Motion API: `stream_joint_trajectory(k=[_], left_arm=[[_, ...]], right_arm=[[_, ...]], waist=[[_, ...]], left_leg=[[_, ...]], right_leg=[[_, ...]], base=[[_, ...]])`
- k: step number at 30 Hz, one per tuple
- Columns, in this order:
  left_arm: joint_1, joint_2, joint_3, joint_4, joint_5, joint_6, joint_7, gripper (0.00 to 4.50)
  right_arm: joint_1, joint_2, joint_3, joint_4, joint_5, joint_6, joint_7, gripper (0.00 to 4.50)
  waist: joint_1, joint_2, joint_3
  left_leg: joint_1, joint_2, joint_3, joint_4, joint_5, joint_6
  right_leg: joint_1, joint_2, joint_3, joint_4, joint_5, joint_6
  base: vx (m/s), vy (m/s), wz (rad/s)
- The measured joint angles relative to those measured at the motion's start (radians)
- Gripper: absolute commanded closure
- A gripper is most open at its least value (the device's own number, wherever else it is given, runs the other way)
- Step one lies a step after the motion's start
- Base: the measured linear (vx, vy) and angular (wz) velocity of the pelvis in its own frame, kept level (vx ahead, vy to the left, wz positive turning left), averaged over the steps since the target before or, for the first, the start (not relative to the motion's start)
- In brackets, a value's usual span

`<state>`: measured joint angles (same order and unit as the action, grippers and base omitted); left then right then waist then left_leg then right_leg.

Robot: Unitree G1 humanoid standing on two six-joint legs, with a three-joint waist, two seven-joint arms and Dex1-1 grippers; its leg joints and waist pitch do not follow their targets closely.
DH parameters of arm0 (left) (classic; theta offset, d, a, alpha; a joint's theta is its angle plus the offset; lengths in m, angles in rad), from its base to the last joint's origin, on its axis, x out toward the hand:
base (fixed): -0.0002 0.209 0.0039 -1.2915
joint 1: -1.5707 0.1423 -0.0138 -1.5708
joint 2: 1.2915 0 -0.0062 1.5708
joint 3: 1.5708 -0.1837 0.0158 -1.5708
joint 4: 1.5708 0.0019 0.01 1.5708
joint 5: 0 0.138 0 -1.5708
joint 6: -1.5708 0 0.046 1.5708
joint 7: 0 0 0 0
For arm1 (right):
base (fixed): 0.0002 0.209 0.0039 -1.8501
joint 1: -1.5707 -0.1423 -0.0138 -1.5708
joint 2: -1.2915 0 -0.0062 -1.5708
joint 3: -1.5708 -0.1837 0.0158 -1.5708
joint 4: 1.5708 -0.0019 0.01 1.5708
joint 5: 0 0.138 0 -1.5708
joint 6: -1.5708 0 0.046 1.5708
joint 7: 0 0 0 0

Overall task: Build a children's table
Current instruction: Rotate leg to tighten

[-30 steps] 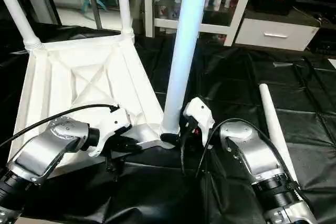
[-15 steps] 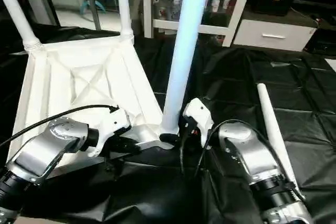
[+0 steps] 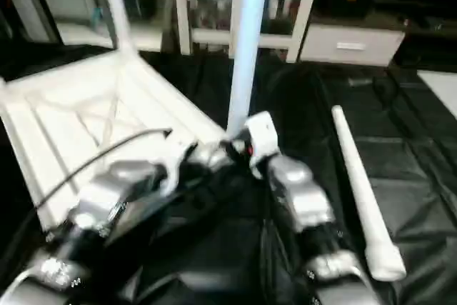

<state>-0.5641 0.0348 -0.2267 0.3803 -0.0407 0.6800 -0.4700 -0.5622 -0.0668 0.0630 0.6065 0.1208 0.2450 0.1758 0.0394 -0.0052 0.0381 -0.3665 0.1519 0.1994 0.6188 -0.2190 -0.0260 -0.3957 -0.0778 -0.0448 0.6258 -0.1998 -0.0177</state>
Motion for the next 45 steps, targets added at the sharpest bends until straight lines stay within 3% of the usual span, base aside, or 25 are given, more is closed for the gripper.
stream_joint_trajectory(k=[4, 13, 14, 17, 25, 33, 37, 39, 45], left_arm=[[-0.023, -0.062, 0.015, 0.062, 0.021, -0.036, 0.082, 4.5], [-0.023, -0.06, 0.003, 0.065, 0.037, -0.056, 0.089, 4.5], [-0.023, -0.056, 0.002, 0.065, 0.037, -0.059, 0.084, 4.5], [-0.019, -0.04, -0.009, 0.054, 0.037, -0.064, 0.064, 4.5], [0.022, 0.038, -0.038, -0.032, 0.035, -0.067, -0.027, 4.5], [0.084, 0.171, -0.1, -0.171, 0.01, -0.053, -0.203, 4.5], [0.113, 0.269, -0.14, -0.25, -0.008, -0.047, -0.312, 4.5], [0.13, 0.33, -0.16, -0.303, -0.015, -0.037, -0.386, 4.5], [0.159, 0.413, -0.192, -0.384, -0.046, -0.021, -0.502, 4.5]], right_arm=[[-0.037, 0.054, -0.036, 0.083, -0.007, -0.055, -0.125, 1.8], [-0.052, 0.069, -0.038, 0.126, -0.034, -0.107, -0.134, 1.81], [-0.052, 0.067, -0.038, 0.124, -0.034, -0.107, -0.126, 1.46], [-0.042, 0.055, -0.036, 0.1, -0.032, -0.098, -0.098, 1.11], [0.019, -0.004, -0.03, -0.018, -0.006, -0.009, 0.01, 0.46], [0.117, -0.148, 0.016, -0.229, 0.056, 0.116, 0.277, 0.34], [0.153, -0.244, 0.058, -0.328, 0.087, 0.119, 0.447, 0.34], [0.18, -0.33, 0.091, -0.393, 0.101, 0.111, 0.577, 0.34], [0.206, -0.423, 0.144, -0.444, 0.105, 0.094, 0.763, 0.34]], waist=[[0.009, 0.007, -0.004], [0.007, 0.009, -0.005], [0.007, 0.01, -0.005], [0.008, 0.01, -0.005], [0.008, 0.01, -0.004], [0.023, 0.009, 0.0], [0.029, 0.008, 0.002], [0.04, 0.008, 0.002], [0.054, 0.007, 0.003]], left_leg=[[0.0, 0.0, 0.0, 0.0, -0.001, 0.001], [0.0, 0.0, 0.001, -0.002, -0.003, 0.005], [0.0, 0.0, 0.001, -0.002, -0.003, 0.005], [0.0, 0.0, 0.001, -0.005, -0.003, 0.004], [-0.004, 0.0, 0.001, -0.011, 0.002, 0.008], [-0.006, 0.0, 0.001, -0.011, -0.001, 0.004], [-0.006, 0.0, 0.001, -0.011, -0.001, 0.004], [-0.006, 0.0, 0.001, -0.011, -0.001, 0.004], [-0.005, 0.0, 0.002, -0.01, -0.001, 0.005]], right_leg=[[0.004, 0.0, -0.001, -0.008, 0.0, 0.0], [0.006, 0.0, -0.001, -0.014, 0.001, 0.001], [0.006, 0.0, -0.001, -0.014, 0.001, 0.001], [0.005, 0.0, -0.001, -0.014, 0.001, 0.002], [-0.004, 0.001, -0.002, -0.013, 0.0, 0.003], [-0.004, 0.001, -0.002, -0.015, 0.0, 0.003], [-0.004, 0.001, -0.002, -0.015, 0.0, 0.003], [-0.003, 0.001, -0.002, -0.016, 0.0, 0.004], [-0.002, 0.0, -0.001, -0.016, 0.0, 0.004]], base=[[0.0, 0.0, 0.0], [0.0, 0.0, 0.0], [0.0, 0.0, 0.0], [0.0, 0.0, 0.0], [0.0, 0.0, 0.0], [0.0, 0.0, 0.0], [0.0, 0.0, 0.0], [0.0, 0.0, 0.0], [0.0, 0.0, 0.0]])
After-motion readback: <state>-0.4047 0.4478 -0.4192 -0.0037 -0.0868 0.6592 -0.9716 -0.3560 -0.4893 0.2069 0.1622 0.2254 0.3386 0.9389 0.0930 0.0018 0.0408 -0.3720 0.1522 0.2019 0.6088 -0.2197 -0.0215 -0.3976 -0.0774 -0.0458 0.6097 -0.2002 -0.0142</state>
